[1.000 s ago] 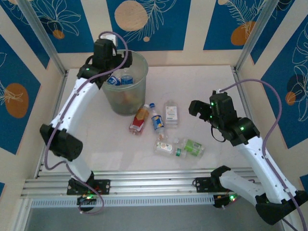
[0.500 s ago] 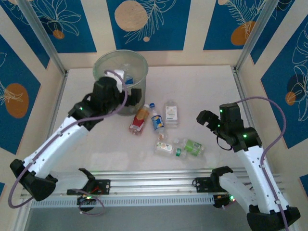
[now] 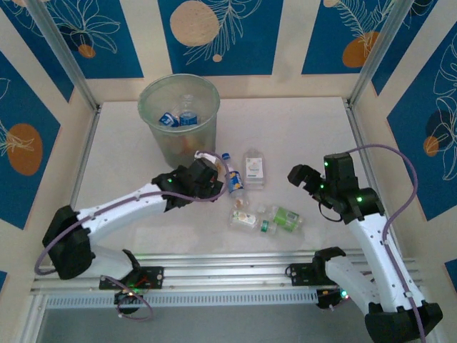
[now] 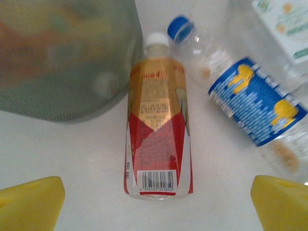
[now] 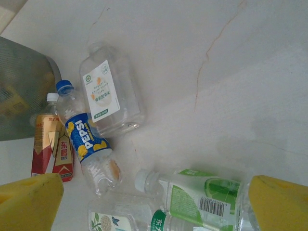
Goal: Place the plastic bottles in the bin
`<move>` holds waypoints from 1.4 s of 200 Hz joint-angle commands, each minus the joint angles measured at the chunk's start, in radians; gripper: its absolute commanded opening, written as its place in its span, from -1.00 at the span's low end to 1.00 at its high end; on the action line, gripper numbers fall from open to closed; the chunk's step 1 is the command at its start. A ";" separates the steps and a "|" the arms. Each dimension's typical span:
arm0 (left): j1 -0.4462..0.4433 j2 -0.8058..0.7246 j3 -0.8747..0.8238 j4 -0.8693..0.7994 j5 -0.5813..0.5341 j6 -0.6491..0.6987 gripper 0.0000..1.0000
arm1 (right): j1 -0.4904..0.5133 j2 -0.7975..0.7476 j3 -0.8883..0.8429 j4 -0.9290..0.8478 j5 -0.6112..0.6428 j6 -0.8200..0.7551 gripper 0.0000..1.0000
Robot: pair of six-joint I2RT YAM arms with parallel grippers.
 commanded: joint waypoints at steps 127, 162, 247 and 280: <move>0.127 0.353 0.160 -0.011 0.079 0.041 0.72 | -0.004 -0.002 -0.010 -0.033 0.103 0.015 0.99; 0.145 0.405 0.181 -0.019 0.079 0.041 0.68 | -0.004 -0.001 -0.014 -0.030 0.113 0.017 0.99; 0.164 0.419 0.152 -0.014 0.082 0.034 0.26 | -0.004 -0.003 -0.013 -0.021 0.115 0.016 0.99; 0.164 0.361 0.135 -0.040 0.069 0.040 0.04 | -0.004 -0.008 -0.013 -0.016 0.115 0.017 0.99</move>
